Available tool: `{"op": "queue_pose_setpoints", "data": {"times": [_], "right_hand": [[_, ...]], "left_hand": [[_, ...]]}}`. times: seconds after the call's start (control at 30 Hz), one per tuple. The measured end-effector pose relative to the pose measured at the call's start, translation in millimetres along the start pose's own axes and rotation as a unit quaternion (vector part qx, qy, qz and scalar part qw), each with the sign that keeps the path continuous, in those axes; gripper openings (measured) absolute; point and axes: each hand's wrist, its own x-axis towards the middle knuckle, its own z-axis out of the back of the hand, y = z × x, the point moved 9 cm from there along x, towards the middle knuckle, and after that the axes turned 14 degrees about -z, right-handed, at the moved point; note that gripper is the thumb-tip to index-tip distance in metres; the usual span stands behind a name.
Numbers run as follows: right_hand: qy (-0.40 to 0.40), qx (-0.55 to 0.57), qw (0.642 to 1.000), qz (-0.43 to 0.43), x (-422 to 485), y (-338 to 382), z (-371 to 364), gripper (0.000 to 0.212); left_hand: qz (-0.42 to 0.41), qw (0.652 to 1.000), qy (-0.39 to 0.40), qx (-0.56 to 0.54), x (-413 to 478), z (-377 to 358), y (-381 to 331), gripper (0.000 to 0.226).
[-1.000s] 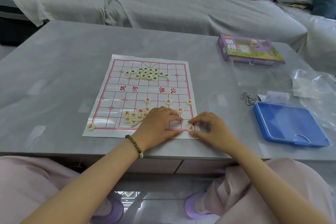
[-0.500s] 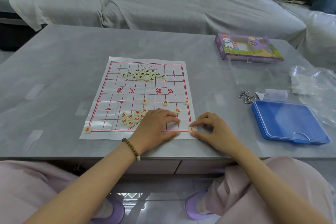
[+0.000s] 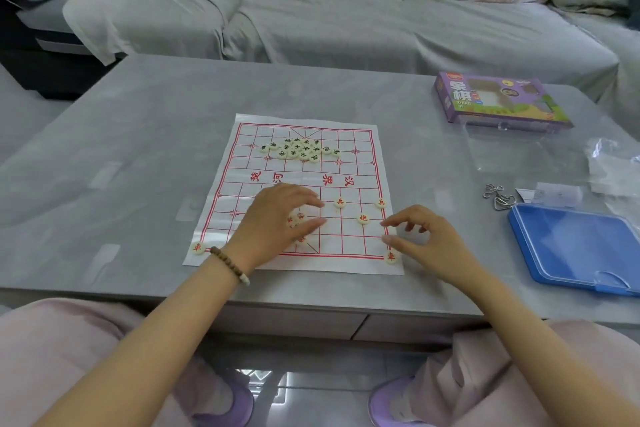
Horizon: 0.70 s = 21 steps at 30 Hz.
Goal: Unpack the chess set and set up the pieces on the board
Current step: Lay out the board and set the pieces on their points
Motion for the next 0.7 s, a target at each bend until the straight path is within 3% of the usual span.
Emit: {"op": "queue_pose_setpoints", "data": {"times": [0.1,0.27,0.53,0.7], "right_hand": [[-0.003,-0.010,1.000,0.019,11,31,-8,0.018],[0.049,-0.035,0.997,0.047,25,75,-46,0.015],[0.094,-0.127,0.986,0.046,29,91,-89,0.027],[0.067,-0.163,0.983,0.046,35,86,-88,0.026]], "left_hand": [[0.056,0.998,-0.036,0.004,-17,35,33,0.037],[0.102,0.995,-0.011,0.003,-47,52,64,0.052],[0.065,0.997,0.051,0.002,-66,23,58,0.059],[0.062,0.997,0.046,0.018,-60,19,62,0.057]]}}
